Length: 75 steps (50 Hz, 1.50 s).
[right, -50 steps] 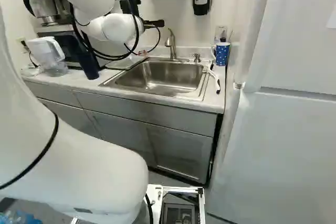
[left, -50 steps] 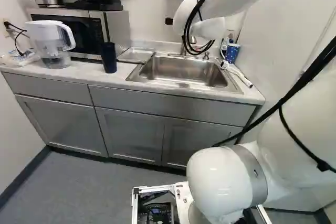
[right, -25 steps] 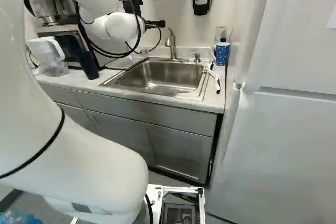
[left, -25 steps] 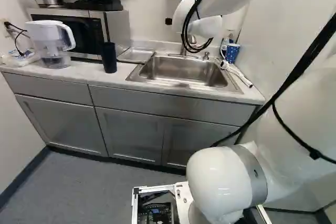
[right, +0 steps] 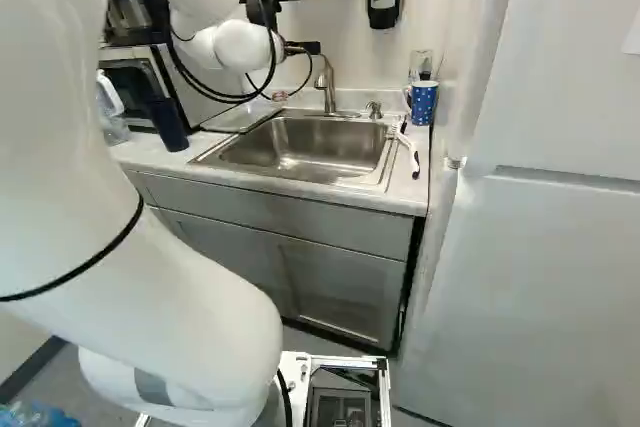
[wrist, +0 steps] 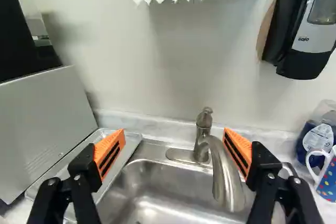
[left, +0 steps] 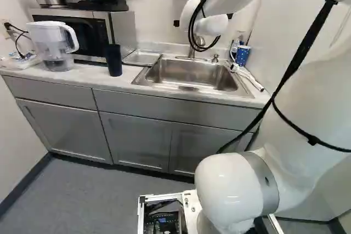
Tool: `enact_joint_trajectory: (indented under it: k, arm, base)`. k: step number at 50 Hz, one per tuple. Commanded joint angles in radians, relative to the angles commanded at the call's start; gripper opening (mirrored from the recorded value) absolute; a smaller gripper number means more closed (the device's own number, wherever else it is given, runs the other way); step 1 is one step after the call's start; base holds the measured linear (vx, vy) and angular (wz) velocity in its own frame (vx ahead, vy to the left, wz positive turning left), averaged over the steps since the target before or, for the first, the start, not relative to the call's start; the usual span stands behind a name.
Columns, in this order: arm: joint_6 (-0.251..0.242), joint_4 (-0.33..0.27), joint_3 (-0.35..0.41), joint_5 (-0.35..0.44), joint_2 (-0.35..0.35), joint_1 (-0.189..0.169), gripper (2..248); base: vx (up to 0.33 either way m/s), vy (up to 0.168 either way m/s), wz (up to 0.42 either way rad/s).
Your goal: Rinse the cup and place it in the tray
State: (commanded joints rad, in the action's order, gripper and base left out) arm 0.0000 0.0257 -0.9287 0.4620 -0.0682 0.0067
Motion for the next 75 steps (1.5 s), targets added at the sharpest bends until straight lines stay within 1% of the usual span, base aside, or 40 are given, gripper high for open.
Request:
enact_joint_trajectory:
  k: [33,75]
  arm:
    - [0.0,0.0,-0.127,-0.095,0.127,-0.008,247]
    - [0.0,0.0,-0.298,-0.186,0.287,-0.008,247]
  base:
    - [0.0,0.0,0.0]
    - [0.0,0.0,0.0]
